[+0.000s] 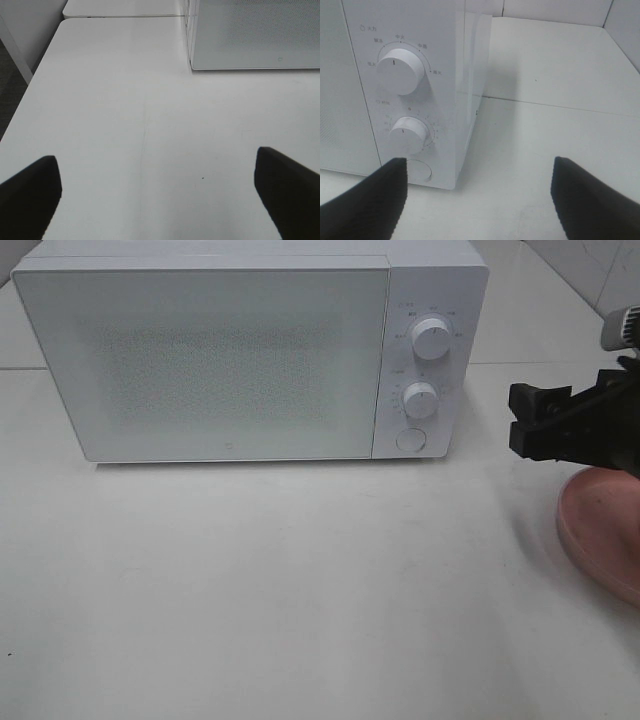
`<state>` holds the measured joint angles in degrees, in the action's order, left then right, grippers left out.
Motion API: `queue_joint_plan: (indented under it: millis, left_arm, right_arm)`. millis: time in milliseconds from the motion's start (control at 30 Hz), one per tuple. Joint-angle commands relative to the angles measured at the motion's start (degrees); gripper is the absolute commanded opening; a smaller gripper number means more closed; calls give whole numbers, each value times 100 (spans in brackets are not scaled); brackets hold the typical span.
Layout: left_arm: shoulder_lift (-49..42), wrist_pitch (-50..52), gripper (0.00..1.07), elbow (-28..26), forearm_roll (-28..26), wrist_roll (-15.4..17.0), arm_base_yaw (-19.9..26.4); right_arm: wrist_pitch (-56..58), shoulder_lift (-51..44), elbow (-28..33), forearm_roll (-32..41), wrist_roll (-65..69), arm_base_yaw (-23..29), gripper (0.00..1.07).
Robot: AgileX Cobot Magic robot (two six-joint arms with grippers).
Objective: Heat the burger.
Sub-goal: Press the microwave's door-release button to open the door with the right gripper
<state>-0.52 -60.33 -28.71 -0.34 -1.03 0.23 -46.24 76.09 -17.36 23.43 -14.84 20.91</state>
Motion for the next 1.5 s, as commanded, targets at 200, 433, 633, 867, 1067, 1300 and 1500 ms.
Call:
queue_joint_plan:
  millis: [200, 433, 633, 867, 1067, 1300, 1500]
  left_arm:
    - [-132, 92, 103, 17, -52, 6, -29]
    - [-132, 92, 103, 17, -52, 6, -29]
    - [-132, 92, 103, 17, -52, 6, -29]
    - [-132, 92, 103, 17, -52, 6, -29]
    - [-132, 92, 103, 17, -52, 6, -29]
    - [-132, 92, 103, 17, -52, 6, -29]
    - [-132, 92, 103, 17, -52, 6, -29]
  right_arm:
    - [-1289, 636, 0, 1117, -286, 980, 76]
    - [-2338, 1478, -6, 1868, -258, 2005, 76]
    - [-2532, 1782, -11, 2166, -109, 2315, 76]
    - [-2578, 2223, -11, 2229, 504, 2458, 76]
    - [-2550, 2286, -11, 2217, 533, 2458, 76]
    - [-2492, 2286, -11, 2223, 1581, 2458, 76]
    - [-2487, 2286, -11, 2223, 3008, 2458, 76]
